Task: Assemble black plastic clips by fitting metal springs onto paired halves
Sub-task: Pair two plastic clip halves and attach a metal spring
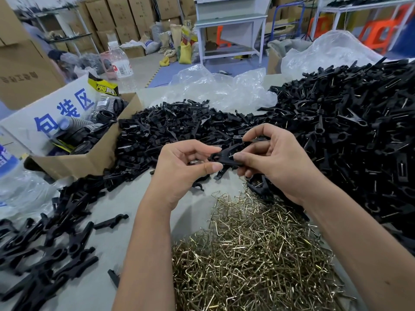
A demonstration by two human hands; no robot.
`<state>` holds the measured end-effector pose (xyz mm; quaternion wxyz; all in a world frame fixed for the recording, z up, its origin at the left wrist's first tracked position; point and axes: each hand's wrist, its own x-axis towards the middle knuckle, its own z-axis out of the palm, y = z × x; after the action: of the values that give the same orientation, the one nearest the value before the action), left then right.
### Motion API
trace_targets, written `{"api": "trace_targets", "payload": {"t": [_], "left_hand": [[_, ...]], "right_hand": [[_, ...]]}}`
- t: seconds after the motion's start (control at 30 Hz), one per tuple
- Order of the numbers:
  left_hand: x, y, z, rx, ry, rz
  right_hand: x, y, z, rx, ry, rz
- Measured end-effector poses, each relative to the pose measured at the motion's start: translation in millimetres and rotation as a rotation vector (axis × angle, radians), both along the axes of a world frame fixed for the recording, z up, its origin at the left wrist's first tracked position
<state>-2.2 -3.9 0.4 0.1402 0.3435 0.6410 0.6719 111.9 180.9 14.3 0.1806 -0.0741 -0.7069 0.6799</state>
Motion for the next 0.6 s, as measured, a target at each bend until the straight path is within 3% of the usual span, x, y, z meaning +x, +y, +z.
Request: {"api": "trace_targets", "payload": {"t": [0.6], "left_hand": [[2.3, 2.2, 0.4, -0.011, -0.037, -0.004]], "right_hand": [[1.5, 4.6, 2.7, -0.073, 0.025, 0.05]]}}
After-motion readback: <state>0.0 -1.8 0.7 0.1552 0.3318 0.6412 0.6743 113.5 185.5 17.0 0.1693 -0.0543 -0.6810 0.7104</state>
